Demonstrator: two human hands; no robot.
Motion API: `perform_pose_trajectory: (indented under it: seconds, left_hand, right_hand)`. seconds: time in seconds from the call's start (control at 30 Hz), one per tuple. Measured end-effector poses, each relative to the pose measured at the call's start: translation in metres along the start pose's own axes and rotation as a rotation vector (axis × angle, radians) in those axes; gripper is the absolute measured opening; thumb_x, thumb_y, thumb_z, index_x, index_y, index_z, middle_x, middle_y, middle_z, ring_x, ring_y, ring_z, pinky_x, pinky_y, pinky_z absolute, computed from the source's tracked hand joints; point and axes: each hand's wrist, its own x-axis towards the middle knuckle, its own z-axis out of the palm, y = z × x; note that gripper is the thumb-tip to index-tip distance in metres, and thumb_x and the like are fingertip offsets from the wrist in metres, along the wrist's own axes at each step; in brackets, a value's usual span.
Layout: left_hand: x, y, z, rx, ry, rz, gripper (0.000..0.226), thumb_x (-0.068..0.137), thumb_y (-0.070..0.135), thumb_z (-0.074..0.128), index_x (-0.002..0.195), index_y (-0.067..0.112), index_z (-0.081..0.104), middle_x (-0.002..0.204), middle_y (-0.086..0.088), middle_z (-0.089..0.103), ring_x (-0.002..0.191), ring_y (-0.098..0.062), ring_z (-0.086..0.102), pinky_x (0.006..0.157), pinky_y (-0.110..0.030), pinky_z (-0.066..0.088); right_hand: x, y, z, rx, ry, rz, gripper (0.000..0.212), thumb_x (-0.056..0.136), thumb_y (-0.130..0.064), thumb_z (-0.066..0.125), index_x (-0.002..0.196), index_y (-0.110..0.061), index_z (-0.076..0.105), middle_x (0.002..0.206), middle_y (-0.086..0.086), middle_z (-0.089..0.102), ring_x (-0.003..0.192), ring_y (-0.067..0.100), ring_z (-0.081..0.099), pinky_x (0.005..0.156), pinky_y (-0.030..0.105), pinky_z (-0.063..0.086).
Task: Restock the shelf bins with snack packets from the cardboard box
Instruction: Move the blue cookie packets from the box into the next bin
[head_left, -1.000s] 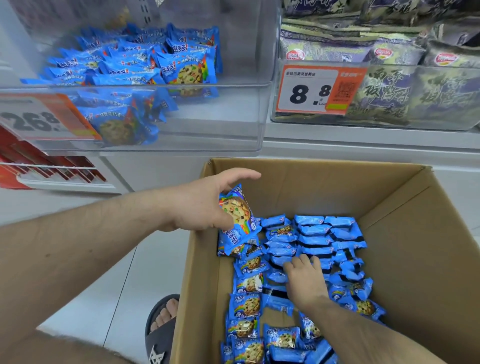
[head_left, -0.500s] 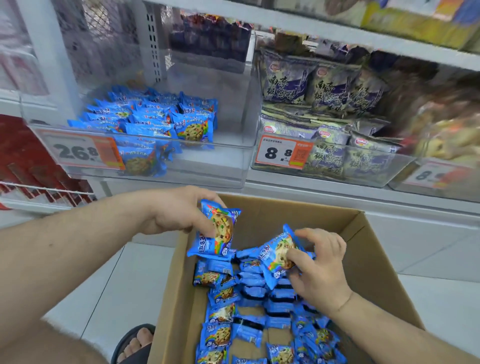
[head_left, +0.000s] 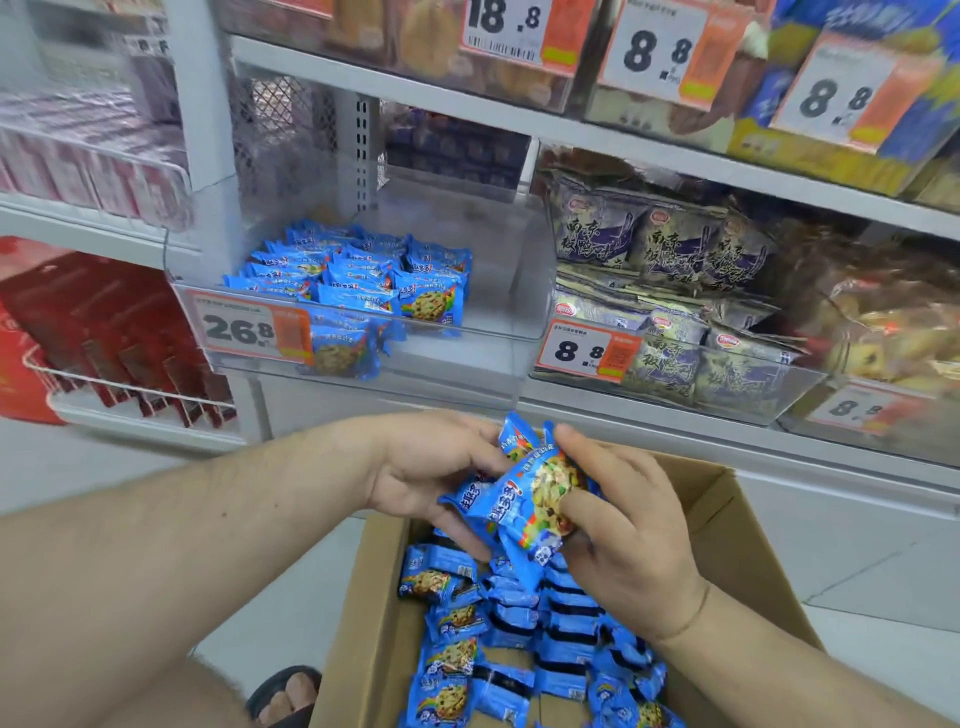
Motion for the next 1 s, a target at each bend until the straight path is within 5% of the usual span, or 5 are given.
perform_pose_trajectory:
  seconds: [0.27, 0.53, 0.63, 0.77, 1.0]
  left_hand:
    - [0.001, 0.002, -0.011, -0.104, -0.152, 0.014, 0.034, 0.083, 0.036, 0.047, 0.106, 0.017, 0.063, 0.095, -0.002, 0.068, 0.084, -0.018, 0.066, 0.068, -0.034, 0.057]
    - [-0.002, -0.002, -0.017, 0.277, 0.062, 0.146, 0.060, 0.072, -0.002, 0.077, 0.123, 0.017, 0.052, 0.098, -0.002, 0.068, 0.086, -0.018, 0.067, 0.064, -0.033, 0.055]
    - [-0.010, 0.003, -0.022, 0.326, 0.149, 0.216, 0.086, 0.063, -0.007, 0.081, 0.132, 0.026, 0.042, 0.114, -0.006, 0.066, 0.094, -0.025, 0.070, 0.078, -0.043, 0.059]
    - [-0.024, 0.015, -0.026, 0.685, 0.247, 0.288, 0.101, 0.061, 0.009, 0.086, 0.139, 0.036, 0.027, 0.120, 0.006, 0.058, 0.082, -0.005, 0.067, 0.067, -0.018, 0.052]
    - [-0.035, 0.019, -0.034, 0.972, 0.427, 0.467, 0.099, 0.063, 0.027, 0.084, 0.137, 0.035, 0.019, 0.123, 0.016, 0.039, 0.100, 0.001, 0.052, 0.083, -0.013, 0.044]
  right_hand:
    - [0.005, 0.000, 0.007, -0.007, -0.147, 0.050, 0.020, 0.085, 0.001, 0.042, 0.100, -0.009, 0.049, 0.138, 0.019, 0.049, 0.103, 0.041, 0.062, 0.094, 0.040, 0.049]
    - [0.013, 0.003, 0.001, 0.137, -0.355, 0.108, 0.042, 0.075, -0.004, 0.042, 0.116, -0.010, 0.054, 0.147, 0.021, 0.042, 0.138, 0.024, 0.041, 0.112, 0.042, 0.036]
    - [0.024, 0.004, -0.005, 0.231, -0.317, 0.296, 0.046, 0.080, -0.022, 0.056, 0.126, -0.019, 0.050, 0.151, 0.007, 0.040, 0.138, 0.016, 0.041, 0.110, 0.037, 0.036]
    - [0.055, 0.006, -0.006, 0.336, -0.515, 0.493, 0.087, 0.069, -0.057, 0.069, 0.142, -0.042, 0.024, 0.149, -0.018, 0.031, 0.135, -0.007, 0.031, 0.109, 0.011, 0.025]
    - [0.098, 0.002, 0.002, 0.262, -0.653, 0.491, 0.083, 0.069, -0.041, 0.082, 0.141, -0.032, 0.043, 0.112, -0.023, 0.051, 0.106, -0.005, 0.051, 0.094, 0.015, 0.041]
